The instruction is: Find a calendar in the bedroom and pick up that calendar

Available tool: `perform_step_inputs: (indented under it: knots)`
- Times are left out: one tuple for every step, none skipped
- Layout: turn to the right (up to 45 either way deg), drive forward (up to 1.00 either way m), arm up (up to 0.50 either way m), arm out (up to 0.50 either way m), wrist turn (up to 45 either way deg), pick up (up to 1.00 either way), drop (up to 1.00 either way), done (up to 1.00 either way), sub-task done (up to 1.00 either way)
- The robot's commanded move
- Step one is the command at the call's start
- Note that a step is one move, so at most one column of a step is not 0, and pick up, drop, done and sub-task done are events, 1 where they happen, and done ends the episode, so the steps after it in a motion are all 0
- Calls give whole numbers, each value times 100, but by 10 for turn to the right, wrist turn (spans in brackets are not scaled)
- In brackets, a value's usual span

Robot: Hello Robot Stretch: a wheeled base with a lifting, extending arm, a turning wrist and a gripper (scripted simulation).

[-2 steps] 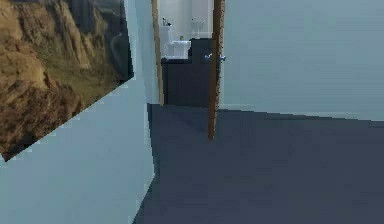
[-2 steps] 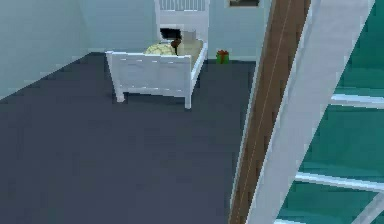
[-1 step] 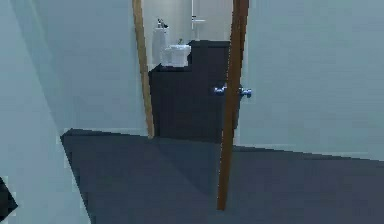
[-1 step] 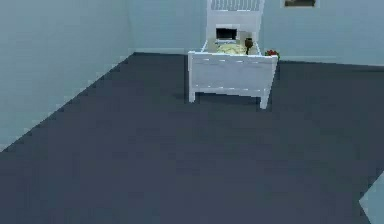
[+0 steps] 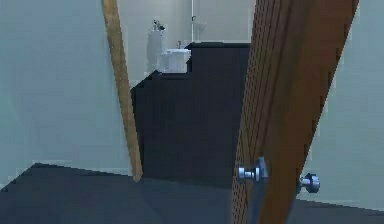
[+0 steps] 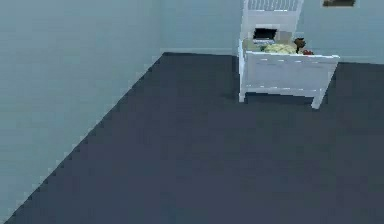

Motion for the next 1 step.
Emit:
perform_step_inputs:
  knots:
    - [-450,0,0,0,0,0,0,0,0]
